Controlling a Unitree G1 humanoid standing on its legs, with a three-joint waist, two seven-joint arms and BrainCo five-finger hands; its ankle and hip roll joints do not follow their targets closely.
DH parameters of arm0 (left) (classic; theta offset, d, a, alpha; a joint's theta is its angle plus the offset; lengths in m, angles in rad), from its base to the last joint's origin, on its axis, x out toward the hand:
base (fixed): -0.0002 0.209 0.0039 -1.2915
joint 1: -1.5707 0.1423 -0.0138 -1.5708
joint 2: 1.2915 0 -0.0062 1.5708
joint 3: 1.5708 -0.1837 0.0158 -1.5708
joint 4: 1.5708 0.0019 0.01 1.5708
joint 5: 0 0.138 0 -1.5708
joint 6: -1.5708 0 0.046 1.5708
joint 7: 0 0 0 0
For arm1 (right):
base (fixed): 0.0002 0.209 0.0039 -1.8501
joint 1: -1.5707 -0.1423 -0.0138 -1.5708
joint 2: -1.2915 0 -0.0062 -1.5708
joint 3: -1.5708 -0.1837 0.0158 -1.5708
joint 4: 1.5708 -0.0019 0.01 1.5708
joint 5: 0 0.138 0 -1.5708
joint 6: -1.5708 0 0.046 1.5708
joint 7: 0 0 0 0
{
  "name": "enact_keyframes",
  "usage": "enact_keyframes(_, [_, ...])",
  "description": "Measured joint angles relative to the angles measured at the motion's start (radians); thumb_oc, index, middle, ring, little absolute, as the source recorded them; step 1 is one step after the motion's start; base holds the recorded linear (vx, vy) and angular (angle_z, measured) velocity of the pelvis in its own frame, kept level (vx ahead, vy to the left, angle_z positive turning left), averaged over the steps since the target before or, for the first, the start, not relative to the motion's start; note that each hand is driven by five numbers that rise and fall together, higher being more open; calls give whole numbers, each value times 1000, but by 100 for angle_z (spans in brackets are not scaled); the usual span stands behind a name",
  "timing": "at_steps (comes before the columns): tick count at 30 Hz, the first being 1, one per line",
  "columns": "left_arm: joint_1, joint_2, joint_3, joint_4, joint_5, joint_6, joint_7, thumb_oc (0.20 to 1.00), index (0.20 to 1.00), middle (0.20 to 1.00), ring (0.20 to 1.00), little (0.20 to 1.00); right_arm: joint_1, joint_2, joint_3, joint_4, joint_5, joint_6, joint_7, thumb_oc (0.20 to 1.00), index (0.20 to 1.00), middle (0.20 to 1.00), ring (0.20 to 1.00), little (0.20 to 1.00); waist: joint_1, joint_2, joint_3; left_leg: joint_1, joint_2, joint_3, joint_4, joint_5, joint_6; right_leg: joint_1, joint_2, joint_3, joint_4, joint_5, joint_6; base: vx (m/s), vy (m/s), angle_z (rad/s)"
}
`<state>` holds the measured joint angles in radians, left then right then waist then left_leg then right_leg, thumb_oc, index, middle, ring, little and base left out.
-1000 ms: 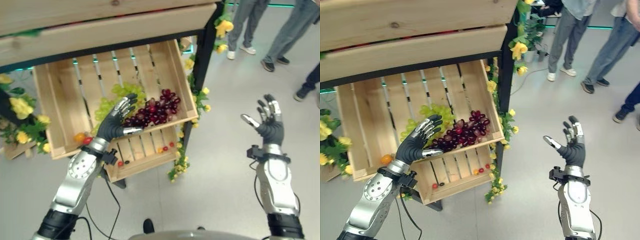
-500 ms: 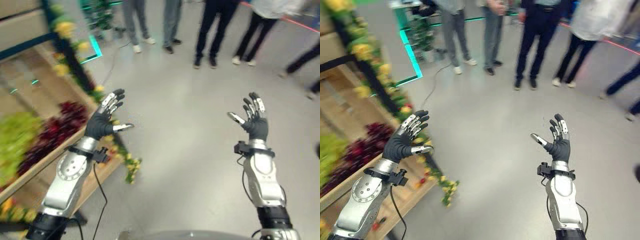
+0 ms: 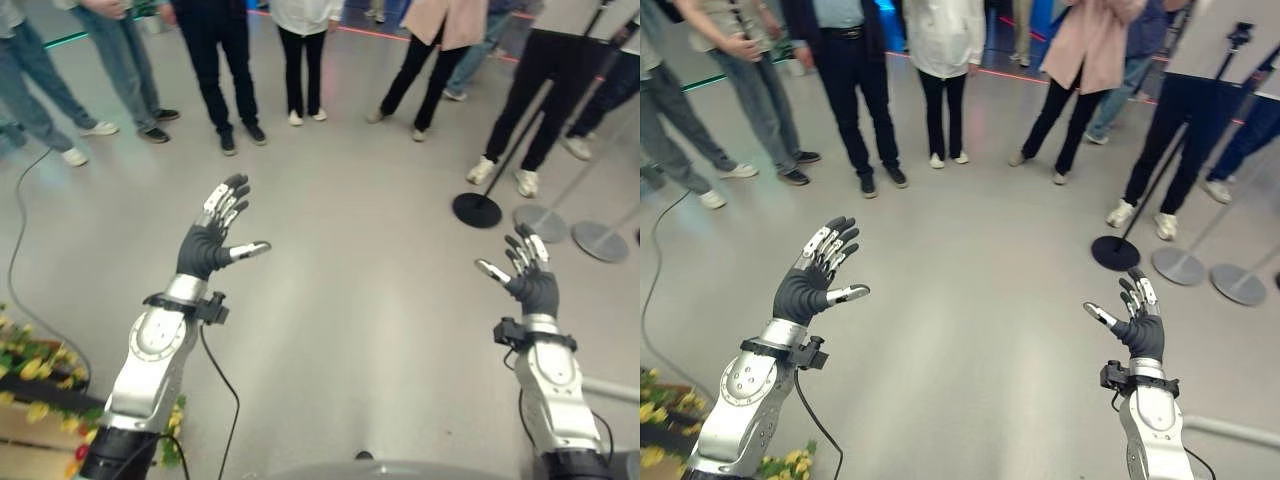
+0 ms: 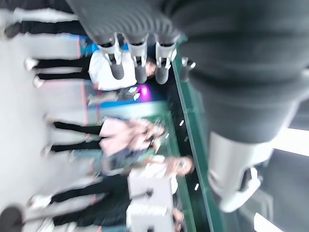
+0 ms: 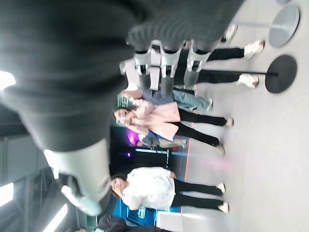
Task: Pick up the fruits from the basket on one side to the basket on the other side
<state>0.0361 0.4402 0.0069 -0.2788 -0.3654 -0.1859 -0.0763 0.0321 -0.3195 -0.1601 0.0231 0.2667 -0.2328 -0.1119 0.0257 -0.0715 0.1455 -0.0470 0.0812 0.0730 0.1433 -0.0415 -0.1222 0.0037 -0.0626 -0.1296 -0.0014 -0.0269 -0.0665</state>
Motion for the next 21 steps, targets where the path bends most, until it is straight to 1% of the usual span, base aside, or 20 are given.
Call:
enact_keyframes(1, [2,0,0,6,1,1,0,1000,1000,1000,1000,1000,2,0,1,0,1,0,9,1000,1000,1000,1000,1000,8,-4,5,-23,-25,3,-2,7,11,8,0,8,-9,2,3,166,-77,-98])
enact_keyframes(2, [2,-13,7,24,3,-1,2,1000,1000,1000,1000,1000,24,-1,0,0,2,1,25,1000,1000,1000,1000,1000,0,0,6,-62,-53,11,-8,27,39,28,2,12,-20,-2,12,93,-19,-42])
enact_keyframes(3, [3,-22,11,34,3,-3,7,1000,1000,1000,1000,1000,40,-1,0,0,2,0,32,1000,1000,1000,1000,1000,-16,3,7,-83,-54,22,-12,36,50,31,9,15,-20,-11,21,148,-38,-40])
enact_keyframes(4, [7,-46,20,50,4,-5,18,1000,1000,1000,1000,1000,68,-3,-2,0,3,2,40,1000,1000,1000,1000,1000,-14,18,6,-124,-48,69,-20,44,52,35,15,24,-7,-30,32,222,-50,-70])
enact_keyframes(5, [13,-54,20,61,4,-5,29,1000,1000,1000,1000,1000,80,-13,-3,0,2,4,41,1000,1000,1000,1000,1000,-12,31,8,-138,-33,86,-50,40,46,23,21,42,18,-47,50,222,-52,-99])
enact_keyframes(6, [19,-56,20,66,7,-5,31,1000,1000,1000,1000,1000,81,-23,-2,0,2,4,41,1000,1000,1000,1000,1000,-16,52,6,-141,-19,89,-67,25,23,16,31,45,20,-54,60,368,2,-140])
enact_keyframes(7, [23,-57,29,77,13,-5,36,1000,1000,1000,1000,1000,74,-22,7,1,1,8,41,1000,1000,1000,1000,1000,-6,54,5,-137,-14,98,-67,56,22,11,33,58,29,-56,79,196,38,-128])
enact_keyframes(8, [27,-57,41,78,18,-5,42,1000,1000,1000,1000,1000,64,-20,16,-1,0,9,44,1000,1000,1000,1000,1000,-3,48,9,-127,-14,123,-67,57,25,-1,24,47,56,-72,91,272,70,-172])
enact_keyframes(9, [44,-52,58,79,19,-5,54,1000,1000,1000,1000,1000,55,-9,27,-16,0,15,51,1000,1000,1000,1000,1000,17,37,11,-84,-38,138,-82,93,103,-20,16,41,117,-90,113,159,74,-149])
enact_keyframes(10, [47,-49,60,81,19,-6,57,1000,1000,1000,1000,1000,52,-9,30,-25,0,15,53,1000,1000,1000,1000,1000,20,17,6,-65,-54,160,-89,83,123,-9,1,35,107,-111,111,259,83,-120])
enact_keyframes(11, [39,-55,55,86,21,-4,61,1000,1000,1000,1000,1000,50,-10,34,-33,1,14,52,1000,1000,1000,1000,1000,-6,15,11,-43,-75,145,-86,69,134,31,-21,39,63,-90,131,265,61,-47])
enact_keyframes(13, [24,-64,56,86,29,-8,65,1000,1000,1000,1000,1000,44,-8,64,-36,1,14,67,1000,1000,1000,1000,1000,-12,9,13,-11,-91,143,-88,40,136,56,-38,51,50,-81,149,217,59,-51])
enact_keyframes(14, [17,-66,57,87,36,-8,68,1000,1000,1000,1000,1000,40,-6,65,-37,0,15,74,1000,1000,1000,1000,1000,-5,13,18,1,-86,151,-93,33,138,36,-41,41,90,-91,161,150,91,-58])
enact_keyframes(15, [16,-65,59,86,37,-8,70,1000,1000,1000,1000,1000,39,-3,69,-39,0,17,77,1000,1000,1000,1000,1000,-6,15,18,3,-83,159,-89,33,138,16,-43,18,130,-95,167,126,112,-37])
enact_keyframes(16, [12,-65,59,88,38,-8,74,1000,1000,1000,1000,1000,35,-5,70,-40,-1,17,80,1000,1000,1000,1000,1000,-9,16,19,9,-79,165,-90,31,139,-13,-49,-7,188,-101,187,107,131,-30])
enact_keyframes(17, [-2,-64,57,101,38,-10,84,1000,1000,1000,1000,1000,10,-6,73,-40,-2,19,79,1000,1000,1000,1000,1000,-16,42,35,27,-59,176,-98,19,143,-101,-66,-74,384,-99,250,107,129,-14])
enact_keyframes(18, [-18,-61,50,115,41,-10,88,1000,1000,1000,1000,1000,9,-3,71,-39,-3,19,76,1000,1000,1000,1000,1000,-39,52,41,45,-52,176,-103,11,147,-142,-89,-106,492,-85,282,110,84,0])
enact_keyframes(19, [-21,-52,48,116,49,-10,96,1000,1000,1000,1000,1000,8,2,72,-39,-6,20,75,1000,1000,1000,1000,1000,-39,54,43,57,-48,174,-109,11,149,-165,-113,-135,540,-84,289,103,-2,-3])
enact_keyframes(20, [-10,-39,54,110,61,-13,107,1000,1000,1000,1000,1000,6,14,72,-42,-9,19,68,1000,1000,1000,1000,1000,-37,63,42,90,-40,272,-134,8,153,-148,-205,-281,476,-110,219,166,-47,-24])
enact_keyframes(21, [-1,-36,58,108,61,-16,112,1000,1000,1000,1000,1000,0,16,74,-42,-10,18,66,1000,1000,1000,1000,1000,-31,70,38,93,-38,315,-148,5,153,-137,-262,-376,422,-110,195,149,-53,-32])
